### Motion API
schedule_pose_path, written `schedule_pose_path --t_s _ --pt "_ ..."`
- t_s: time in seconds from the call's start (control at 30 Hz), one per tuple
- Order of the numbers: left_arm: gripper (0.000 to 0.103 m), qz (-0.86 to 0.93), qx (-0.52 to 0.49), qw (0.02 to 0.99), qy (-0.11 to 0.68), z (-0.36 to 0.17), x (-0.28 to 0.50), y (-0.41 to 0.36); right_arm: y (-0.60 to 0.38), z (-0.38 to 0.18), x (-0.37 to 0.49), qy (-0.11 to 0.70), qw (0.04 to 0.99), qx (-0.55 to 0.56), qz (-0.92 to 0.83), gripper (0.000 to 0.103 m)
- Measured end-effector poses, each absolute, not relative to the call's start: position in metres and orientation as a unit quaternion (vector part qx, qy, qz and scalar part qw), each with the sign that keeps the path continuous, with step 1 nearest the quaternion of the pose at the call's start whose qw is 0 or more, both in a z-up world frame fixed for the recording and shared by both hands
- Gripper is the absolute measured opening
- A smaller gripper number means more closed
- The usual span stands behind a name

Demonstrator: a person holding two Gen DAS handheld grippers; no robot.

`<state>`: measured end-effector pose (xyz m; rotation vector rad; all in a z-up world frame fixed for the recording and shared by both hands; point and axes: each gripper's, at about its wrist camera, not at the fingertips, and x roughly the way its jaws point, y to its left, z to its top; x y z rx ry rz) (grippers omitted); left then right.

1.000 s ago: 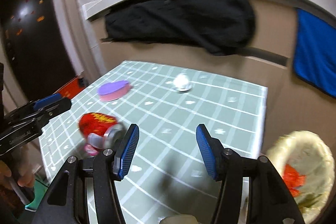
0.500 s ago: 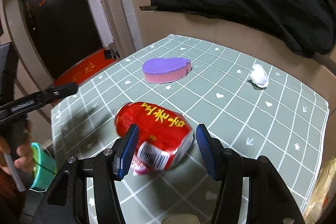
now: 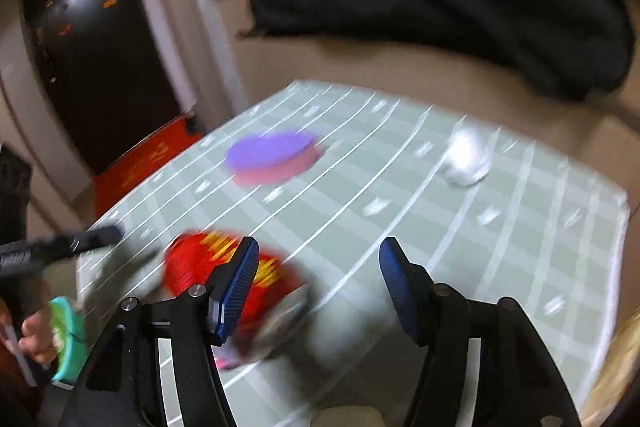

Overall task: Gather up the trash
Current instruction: 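Grasp the red can with the left gripper while the right grasps the white tissue ball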

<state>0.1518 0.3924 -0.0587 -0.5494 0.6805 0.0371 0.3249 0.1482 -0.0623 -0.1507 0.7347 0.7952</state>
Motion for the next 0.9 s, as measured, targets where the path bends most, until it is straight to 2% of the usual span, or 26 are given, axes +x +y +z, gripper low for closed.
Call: schedule_pose_path --t_s 0.17,0.23,0.4,0.47,0.5,0.53,0.67,0.9 --pt "0.05 0.018 -0.181 0.933 0.309 -0.035 0.202 0.387 0.141 -0.06 0.389 0.336 0.882 -0.09 0.319 0.06" --pt "0.05 0.006 -0.161 0.937 0.309 -0.03 0.228 0.394 0.149 -0.07 0.417 0.336 0.887 -0.114 0.295 0.056" --pt "0.05 -0.018 -0.142 0.929 0.341 -0.038 0.294 0.419 0.162 -0.095 0.473 0.365 0.88 -0.117 0.282 0.053" --pt "0.05 -0.013 -0.143 0.923 0.356 -0.045 0.321 0.432 0.165 -0.103 0.492 0.387 0.871 -0.108 0.283 0.043" --pt "0.05 -0.01 -0.149 0.918 0.367 -0.051 0.334 0.439 0.164 -0.105 0.499 0.396 0.866 -0.104 0.287 0.026" --pt "0.05 -0.008 -0.154 0.915 0.373 -0.055 0.342 0.444 0.162 -0.108 0.502 0.405 0.861 -0.095 0.293 0.017" --pt "0.05 -0.004 -0.177 0.899 0.4 -0.076 0.358 0.455 0.15 -0.106 0.48 0.413 0.845 -0.087 0.329 0.014" --pt "0.05 -0.031 -0.172 0.891 0.419 -0.09 0.322 0.422 0.13 -0.098 0.41 0.41 0.833 -0.095 0.361 0.014"
